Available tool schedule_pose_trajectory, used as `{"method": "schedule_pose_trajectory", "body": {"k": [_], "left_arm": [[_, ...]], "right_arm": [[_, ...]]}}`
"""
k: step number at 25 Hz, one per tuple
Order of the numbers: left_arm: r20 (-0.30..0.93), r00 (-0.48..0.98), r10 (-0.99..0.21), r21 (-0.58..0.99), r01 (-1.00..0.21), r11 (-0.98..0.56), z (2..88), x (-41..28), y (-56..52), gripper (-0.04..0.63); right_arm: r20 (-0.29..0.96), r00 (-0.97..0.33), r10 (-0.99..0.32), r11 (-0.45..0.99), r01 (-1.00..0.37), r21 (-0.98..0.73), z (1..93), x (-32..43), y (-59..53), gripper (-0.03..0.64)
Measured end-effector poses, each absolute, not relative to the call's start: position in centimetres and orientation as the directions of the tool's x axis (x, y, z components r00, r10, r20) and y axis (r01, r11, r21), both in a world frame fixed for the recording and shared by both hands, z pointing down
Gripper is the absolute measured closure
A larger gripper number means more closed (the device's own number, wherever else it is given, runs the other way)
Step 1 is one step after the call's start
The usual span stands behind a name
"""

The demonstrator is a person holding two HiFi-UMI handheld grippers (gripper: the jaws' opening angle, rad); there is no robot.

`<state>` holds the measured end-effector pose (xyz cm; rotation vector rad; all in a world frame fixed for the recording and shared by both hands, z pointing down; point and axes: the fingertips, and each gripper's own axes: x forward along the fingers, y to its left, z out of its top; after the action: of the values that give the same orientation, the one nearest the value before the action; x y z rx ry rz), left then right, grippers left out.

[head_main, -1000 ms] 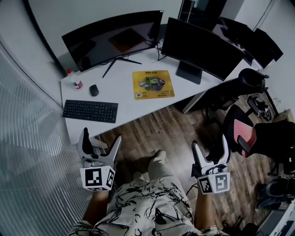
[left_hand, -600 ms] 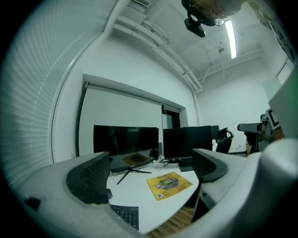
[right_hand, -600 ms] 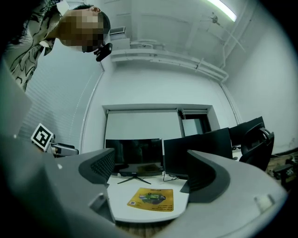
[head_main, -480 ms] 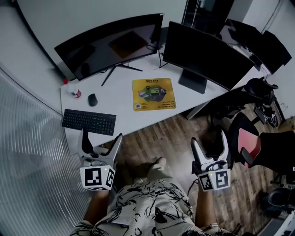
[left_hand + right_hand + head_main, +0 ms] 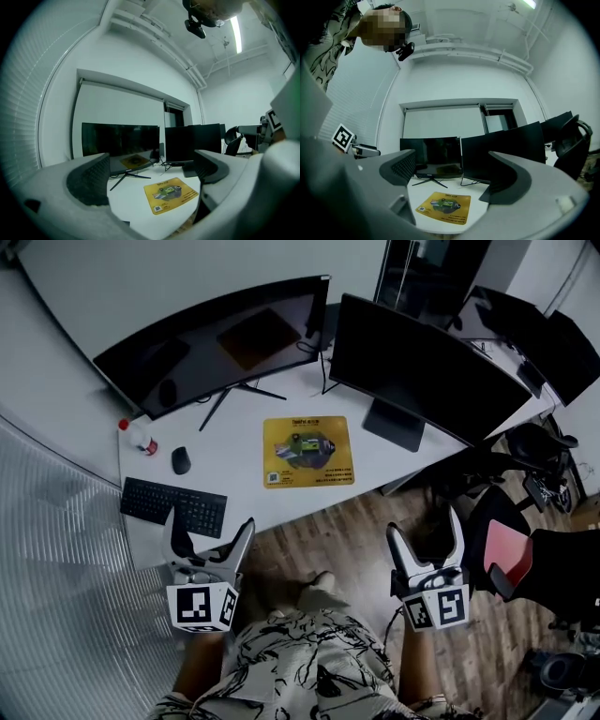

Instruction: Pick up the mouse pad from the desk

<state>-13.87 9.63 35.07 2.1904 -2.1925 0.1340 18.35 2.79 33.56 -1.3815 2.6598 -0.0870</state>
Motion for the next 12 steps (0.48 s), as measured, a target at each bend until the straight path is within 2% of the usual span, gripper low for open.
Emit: {"method": "schedule_pose_trajectory", "body": {"k": [12], "left_arm": [[0.094, -0.059, -0.994, -0.043, -0.998, 0.055, 34.7, -10.3, 4.4, 0.049]], "right_arm": [[-0.099, -0.607, -0.789, 0.615, -0.777, -0.139, 33.9, 21.3, -4.5, 0.144]]}}
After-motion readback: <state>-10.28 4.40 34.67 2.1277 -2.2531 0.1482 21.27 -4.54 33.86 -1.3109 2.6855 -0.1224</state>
